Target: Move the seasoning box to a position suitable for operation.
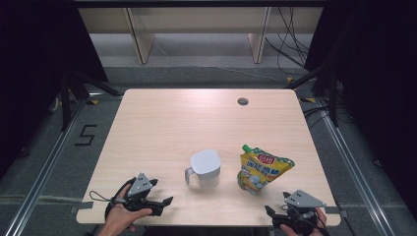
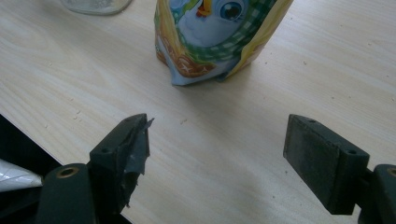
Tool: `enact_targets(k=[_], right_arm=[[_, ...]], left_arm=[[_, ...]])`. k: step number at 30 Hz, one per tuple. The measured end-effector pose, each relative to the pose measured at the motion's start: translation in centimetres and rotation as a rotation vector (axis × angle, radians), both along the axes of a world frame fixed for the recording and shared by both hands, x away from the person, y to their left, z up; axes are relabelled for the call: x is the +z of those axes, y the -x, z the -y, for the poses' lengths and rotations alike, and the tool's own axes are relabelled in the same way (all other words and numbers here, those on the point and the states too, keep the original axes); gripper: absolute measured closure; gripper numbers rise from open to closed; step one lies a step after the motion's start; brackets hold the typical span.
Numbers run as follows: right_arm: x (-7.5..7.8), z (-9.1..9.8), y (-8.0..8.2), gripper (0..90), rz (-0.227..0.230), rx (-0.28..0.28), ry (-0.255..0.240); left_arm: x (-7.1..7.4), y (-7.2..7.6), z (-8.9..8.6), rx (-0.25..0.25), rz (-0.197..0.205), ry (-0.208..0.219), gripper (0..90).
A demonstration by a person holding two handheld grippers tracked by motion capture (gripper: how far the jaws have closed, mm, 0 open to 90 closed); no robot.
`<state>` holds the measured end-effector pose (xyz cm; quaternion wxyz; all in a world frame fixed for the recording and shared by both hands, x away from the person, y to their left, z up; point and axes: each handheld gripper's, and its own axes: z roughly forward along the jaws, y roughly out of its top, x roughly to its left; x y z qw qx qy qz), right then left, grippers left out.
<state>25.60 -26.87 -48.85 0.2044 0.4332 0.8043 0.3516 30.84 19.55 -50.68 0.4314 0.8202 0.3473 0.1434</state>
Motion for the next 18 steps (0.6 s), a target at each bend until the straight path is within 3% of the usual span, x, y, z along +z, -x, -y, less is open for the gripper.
enact_targets(k=[3,4,8,13,14,15,18], right_arm=[[0.01,0.01,-0.01,23.5,0.0,0.001,0.001],[0.0,0.0,-0.01,23.6,0.0,0.002,0.001],[0.04,0.02,-0.04,23.5,0.004,0.013,0.007],[0.03,0.01,-0.02,23.6,0.0,0.01,0.0],[0.1,-0.01,0.0,23.7,0.009,0.005,0.006],[0.1,-0.01,0.0,23.7,0.011,0.006,0.007],[0.09,-0.05,0.01,23.7,0.006,0.0,0.007]], left_arm=[[-0.03,-0.01,0.05,0.009,0.004,0.002,15.0],[-0.07,0.07,0.13,0.022,-0.013,0.012,15.0],[-0.15,0.04,0.23,0.028,0.0,0.028,15.1],[0.18,-0.09,0.0,0.012,0.005,0.006,15.9],[0.23,-0.01,0.35,0.038,-0.026,0.088,16.8],[0.38,-0.06,0.26,0.026,-0.025,0.068,17.6],[0.57,-0.22,0.67,0.016,-0.006,0.063,19.3]])
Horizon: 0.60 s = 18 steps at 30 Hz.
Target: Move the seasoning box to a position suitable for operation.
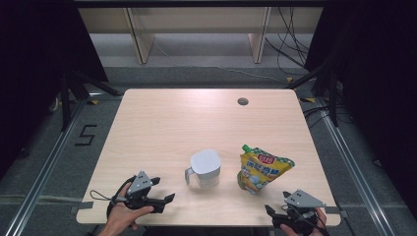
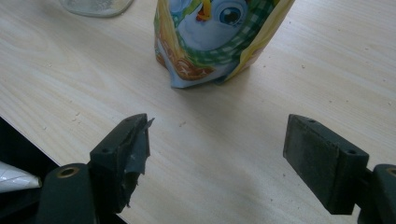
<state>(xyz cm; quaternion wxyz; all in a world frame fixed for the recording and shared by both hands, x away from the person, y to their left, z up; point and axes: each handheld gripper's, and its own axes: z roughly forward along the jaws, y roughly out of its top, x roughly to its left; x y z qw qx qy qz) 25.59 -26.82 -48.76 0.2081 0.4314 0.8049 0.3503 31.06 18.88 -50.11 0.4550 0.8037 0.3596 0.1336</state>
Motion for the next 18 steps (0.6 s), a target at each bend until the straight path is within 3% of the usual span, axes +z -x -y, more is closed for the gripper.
enact_targets(k=[2,5,6,12,14,18], right_arm=[[0.1,-0.1,0.0,23.7,-0.007,-0.007,-0.009],[0.1,-0.3,0.3,23.7,-0.029,-0.035,-0.027],[0.1,0.0,0.0,23.8,-0.003,-0.002,0.001],[0.0,-0.2,0.0,24.1,0.01,-0.001,0.003],[0.0,-0.2,0.0,26.9,0.004,0.009,0.004],[0.0,-0.3,-0.1,27.6,0.009,0.018,0.019]], left_arm=[[0.0,-0.2,0.4,-0.002,0.006,0.017,20.7],[0.2,-0.4,0.8,-0.014,0.013,0.003,21.5],[0.1,-0.6,1.4,-0.03,0.029,0.007,21.6],[0.7,-1.2,2.7,-0.05,0.057,0.028,26.3],[1.0,-1.5,3.0,-0.062,0.112,0.025,34.4],[1.3,-1.7,3.4,-0.061,0.117,0.044,36.4]])
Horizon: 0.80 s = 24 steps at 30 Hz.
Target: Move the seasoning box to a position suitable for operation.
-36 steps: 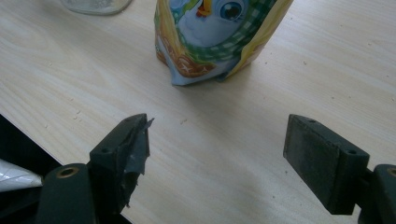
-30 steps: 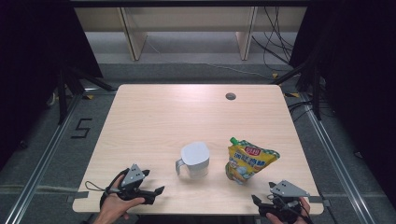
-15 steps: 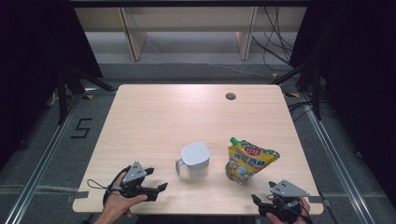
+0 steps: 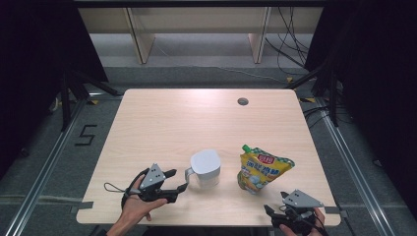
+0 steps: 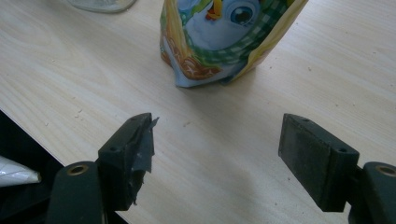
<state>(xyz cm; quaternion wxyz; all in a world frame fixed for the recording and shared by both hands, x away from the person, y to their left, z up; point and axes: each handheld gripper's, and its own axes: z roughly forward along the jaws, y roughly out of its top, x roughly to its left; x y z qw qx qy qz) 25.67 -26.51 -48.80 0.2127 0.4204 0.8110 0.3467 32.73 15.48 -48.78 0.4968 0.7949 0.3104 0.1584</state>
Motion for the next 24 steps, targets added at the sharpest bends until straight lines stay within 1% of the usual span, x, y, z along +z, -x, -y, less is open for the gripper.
enact_targets(k=[1,3,4,5,6,7,8,9,11,12,15,16,17,18,19,20,21,22,23,24], right_arm=[[-0.1,0.0,-0.1,27.6,0.017,0.01,0.004],[-0.1,0.0,-0.1,27.4,0.019,0.002,0.0],[-0.1,0.0,-0.1,27.4,0.017,0.001,0.0],[0.0,0.0,0.0,27.4,0.007,-0.006,-0.008],[-0.1,0.0,-0.1,27.4,0.016,0.009,0.003],[-0.1,0.0,-0.2,27.4,0.015,0.023,0.008],[-0.1,-0.1,-0.1,27.4,0.008,0.014,-0.002],[-0.1,0.0,-0.1,27.4,0.009,0.012,0.005],[0.0,0.0,0.0,27.4,0.012,0.011,0.009],[-0.1,0.0,-0.1,27.4,0.011,0.013,0.01],[0.0,0.0,-0.1,27.4,0.012,0.012,0.011],[0.0,0.0,0.0,27.5,0.014,0.013,0.012],[0.0,0.0,-0.1,27.4,0.016,0.013,0.014],[0.0,0.0,-0.1,27.5,0.015,0.015,0.014],[0.0,-0.1,0.0,27.4,-0.004,0.006,-0.004],[0.0,-0.1,0.0,27.4,-0.01,0.006,-0.003],[0.0,0.0,-0.1,27.4,0.018,0.015,0.013],[0.0,0.0,-0.1,27.4,0.016,0.016,0.011],[0.0,0.0,-0.1,27.4,0.016,0.015,0.011],[0.0,-0.2,0.1,27.3,0.008,0.003,0.001]], left_arm=[[0.0,-0.1,0.2,-0.001,0.004,0.001,38.0],[0.1,-0.3,0.4,0.003,0.01,-0.002,40.1],[0.0,-0.4,0.6,0.01,0.005,0.008,41.3],[0.0,-0.4,0.6,0.01,0.005,0.008,42.6],[0.0,-0.7,0.9,0.003,0.022,0.004,45.0],[0.0,-0.8,1.1,0.0,0.035,0.002,46.8],[0.1,-1.0,1.3,-0.013,0.052,-0.002,48.7],[0.2,-1.1,1.4,-0.013,0.07,-0.015,52.6],[0.2,-1.2,1.5,-0.016,0.074,-0.01,56.6],[0.2,-1.5,1.8,-0.041,0.078,-0.023,58.8],[0.0,-1.6,2.1,-0.05,0.071,-0.032,66.4],[0.0,-1.7,2.2,-0.056,0.088,-0.063,67.0],[0.0,-1.7,2.2,-0.056,0.088,-0.063,67.2],[-0.1,-1.9,2.2,-0.051,0.072,-0.043,67.2],[-0.1,-2.0,2.1,-0.056,0.086,-0.061,67.2],[-0.1,-1.9,2.1,-0.035,0.071,-0.056,67.2],[-0.1,-2.1,2.0,-0.035,0.085,-0.067,67.2],[-0.2,-2.3,1.9,-0.042,0.099,-0.072,67.2],[-0.4,-2.2,2.0,-0.016,0.091,-0.059,67.2],[-0.6,-2.4,1.9,-0.022,0.09,-0.052,67.3]])
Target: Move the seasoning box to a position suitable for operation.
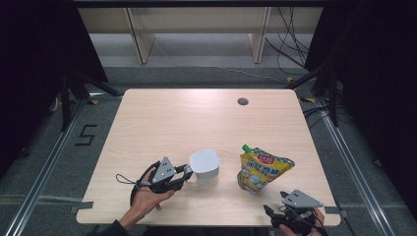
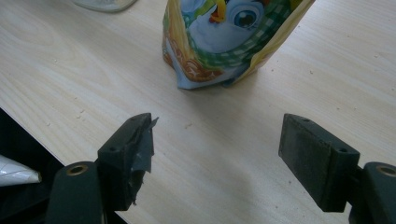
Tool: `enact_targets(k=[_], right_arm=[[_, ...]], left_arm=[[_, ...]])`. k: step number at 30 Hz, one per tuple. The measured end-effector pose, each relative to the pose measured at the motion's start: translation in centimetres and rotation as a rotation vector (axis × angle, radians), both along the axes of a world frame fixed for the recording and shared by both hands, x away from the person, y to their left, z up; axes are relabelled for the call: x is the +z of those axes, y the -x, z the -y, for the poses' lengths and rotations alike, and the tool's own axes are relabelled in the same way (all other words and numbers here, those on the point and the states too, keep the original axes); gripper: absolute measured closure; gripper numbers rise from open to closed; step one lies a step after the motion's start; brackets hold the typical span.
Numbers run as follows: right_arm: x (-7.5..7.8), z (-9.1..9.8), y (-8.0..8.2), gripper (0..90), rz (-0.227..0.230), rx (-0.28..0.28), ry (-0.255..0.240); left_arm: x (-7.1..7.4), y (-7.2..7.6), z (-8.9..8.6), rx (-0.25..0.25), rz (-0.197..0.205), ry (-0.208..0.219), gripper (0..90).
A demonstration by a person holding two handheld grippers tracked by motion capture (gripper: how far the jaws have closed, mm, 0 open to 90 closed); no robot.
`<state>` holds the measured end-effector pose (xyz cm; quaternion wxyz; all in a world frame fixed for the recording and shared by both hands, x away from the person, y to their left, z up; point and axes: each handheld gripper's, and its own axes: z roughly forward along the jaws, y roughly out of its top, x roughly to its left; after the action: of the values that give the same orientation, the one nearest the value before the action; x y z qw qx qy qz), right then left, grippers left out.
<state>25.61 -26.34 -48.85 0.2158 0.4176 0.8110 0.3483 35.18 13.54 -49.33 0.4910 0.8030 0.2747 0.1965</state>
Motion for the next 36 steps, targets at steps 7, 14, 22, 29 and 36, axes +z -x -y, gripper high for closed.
enact_targets(k=[7,14,22,29,36], right_arm=[[0.0,0.1,-0.1,27.0,0.006,0.018,0.015],[0.0,0.0,-0.1,27.0,0.003,0.021,0.009],[-0.1,-0.2,0.2,27.0,-0.013,0.013,-0.005],[0.0,-0.1,0.1,27.0,-0.012,0.016,-0.008],[0.0,-0.1,0.1,27.0,-0.013,0.014,-0.001]], left_arm=[[-0.4,-0.6,0.1,-0.024,-0.033,0.014,68.3],[-0.3,-0.2,-0.2,-0.071,-0.034,0.006,68.4],[-0.3,1.2,-0.4,-0.121,-0.053,0.018,68.4],[-0.2,2.2,-0.5,-0.169,-0.037,0.006,68.5],[-0.3,3.4,-0.1,-0.227,-0.026,0.037,68.5]])
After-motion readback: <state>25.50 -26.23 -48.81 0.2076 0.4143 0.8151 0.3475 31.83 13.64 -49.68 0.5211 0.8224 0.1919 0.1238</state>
